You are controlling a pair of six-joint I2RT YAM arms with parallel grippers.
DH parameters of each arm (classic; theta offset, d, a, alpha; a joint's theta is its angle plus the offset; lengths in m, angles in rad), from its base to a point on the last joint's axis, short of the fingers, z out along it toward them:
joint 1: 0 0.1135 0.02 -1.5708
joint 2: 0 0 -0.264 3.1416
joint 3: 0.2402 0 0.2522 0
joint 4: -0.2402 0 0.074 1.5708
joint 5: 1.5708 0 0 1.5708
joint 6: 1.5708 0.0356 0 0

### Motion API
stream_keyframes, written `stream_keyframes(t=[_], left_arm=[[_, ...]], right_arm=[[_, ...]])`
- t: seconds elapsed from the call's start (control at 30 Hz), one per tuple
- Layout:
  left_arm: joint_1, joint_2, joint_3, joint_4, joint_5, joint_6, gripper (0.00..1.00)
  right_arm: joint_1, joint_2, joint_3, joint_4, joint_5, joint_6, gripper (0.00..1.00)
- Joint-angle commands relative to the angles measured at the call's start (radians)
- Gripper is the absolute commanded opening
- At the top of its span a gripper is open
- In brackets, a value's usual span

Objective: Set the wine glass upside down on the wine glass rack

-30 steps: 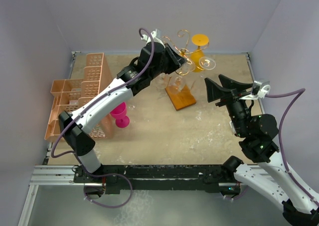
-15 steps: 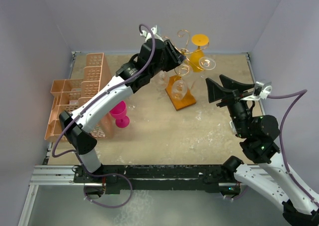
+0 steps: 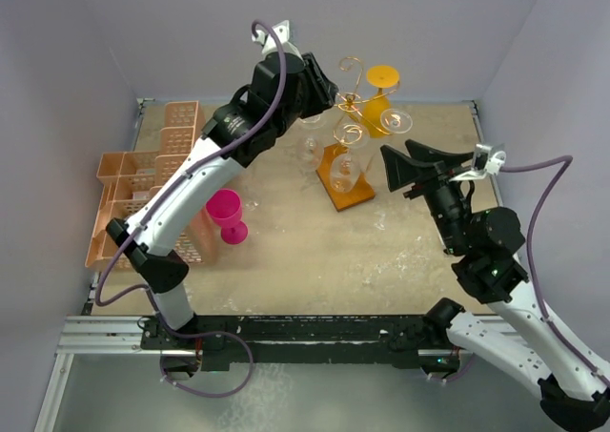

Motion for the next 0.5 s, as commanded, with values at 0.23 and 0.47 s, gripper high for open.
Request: stream_keyframes(t=[0.23, 0.47], left_arm=[[0.008, -0.347, -0.314, -0.132, -0.297, 0.16, 0.41], [0.02, -0.493, -0.613, -0.151, -0.381, 0.183, 0.5]], right_arm=[[0.003, 0.043, 0.062, -0.055, 0.059, 0.208, 0.65], [0.001, -0.007, 0.034, -0.043, 0.077, 0.247, 0.65]])
